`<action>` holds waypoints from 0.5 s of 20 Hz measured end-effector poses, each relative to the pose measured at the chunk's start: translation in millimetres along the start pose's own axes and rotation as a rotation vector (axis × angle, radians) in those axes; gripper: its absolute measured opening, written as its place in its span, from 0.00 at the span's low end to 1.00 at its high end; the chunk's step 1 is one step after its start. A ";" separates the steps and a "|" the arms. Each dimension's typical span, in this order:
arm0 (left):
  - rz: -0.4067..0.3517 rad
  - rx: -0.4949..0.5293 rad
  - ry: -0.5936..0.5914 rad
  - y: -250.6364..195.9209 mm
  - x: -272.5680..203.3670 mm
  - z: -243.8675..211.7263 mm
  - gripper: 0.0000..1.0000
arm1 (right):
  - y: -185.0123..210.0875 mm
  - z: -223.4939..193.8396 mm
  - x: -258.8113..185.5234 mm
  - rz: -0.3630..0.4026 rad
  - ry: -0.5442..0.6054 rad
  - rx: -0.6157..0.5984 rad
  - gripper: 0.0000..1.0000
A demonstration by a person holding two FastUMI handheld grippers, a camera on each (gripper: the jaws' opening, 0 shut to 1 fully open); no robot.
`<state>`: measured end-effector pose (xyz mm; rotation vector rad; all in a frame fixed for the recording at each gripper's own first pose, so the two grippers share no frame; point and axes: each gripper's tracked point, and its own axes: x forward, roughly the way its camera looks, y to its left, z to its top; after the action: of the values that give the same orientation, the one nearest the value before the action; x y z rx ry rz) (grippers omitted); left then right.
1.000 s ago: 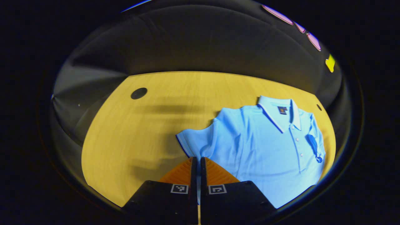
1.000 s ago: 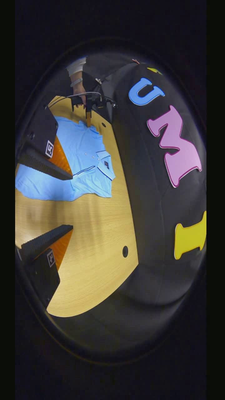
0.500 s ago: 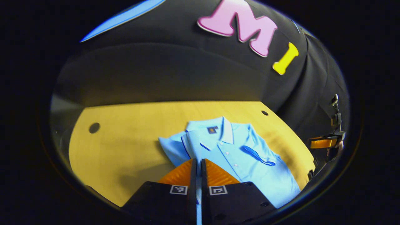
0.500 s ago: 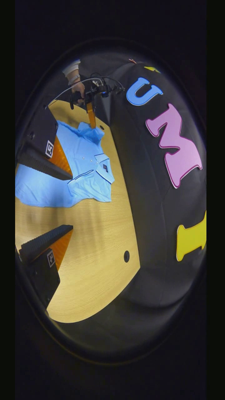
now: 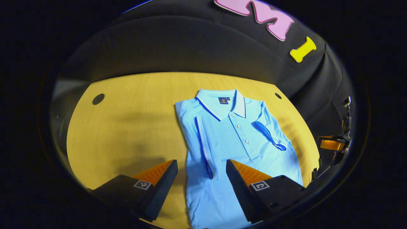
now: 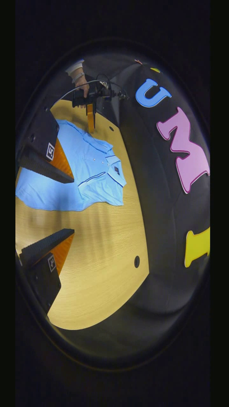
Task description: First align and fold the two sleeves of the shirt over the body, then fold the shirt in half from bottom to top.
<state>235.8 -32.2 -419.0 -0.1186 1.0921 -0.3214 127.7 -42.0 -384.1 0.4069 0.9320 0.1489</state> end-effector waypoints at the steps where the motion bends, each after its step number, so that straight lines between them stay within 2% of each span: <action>1: -0.017 -0.029 0.005 0.9 -17.9 -10.1 0.98 | 2.0 -6.5 -2.7 0.005 0.013 0.012 0.91; 2: -0.039 -0.059 0.014 0.2 -35.2 -22.6 0.98 | 4.1 -13.1 -6.1 0.011 0.023 0.024 0.91; 3: -0.063 -0.088 0.021 -1.2 -52.6 -37.5 0.98 | 4.3 -21.5 -10.0 0.014 0.036 0.034 0.86; 4: -0.082 -0.111 0.031 -3.3 -69.0 -54.9 0.97 | 2.7 -31.5 -13.4 0.012 0.052 0.039 0.91; 10: -0.089 -0.177 0.150 -13.4 -126.4 -184.9 0.97 | 4.5 -101.9 -41.2 0.009 0.172 0.029 0.91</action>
<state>16.2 6.4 -393.0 -0.3053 1.2654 -0.3165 21.6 -22.1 -405.1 0.4299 1.1031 0.1814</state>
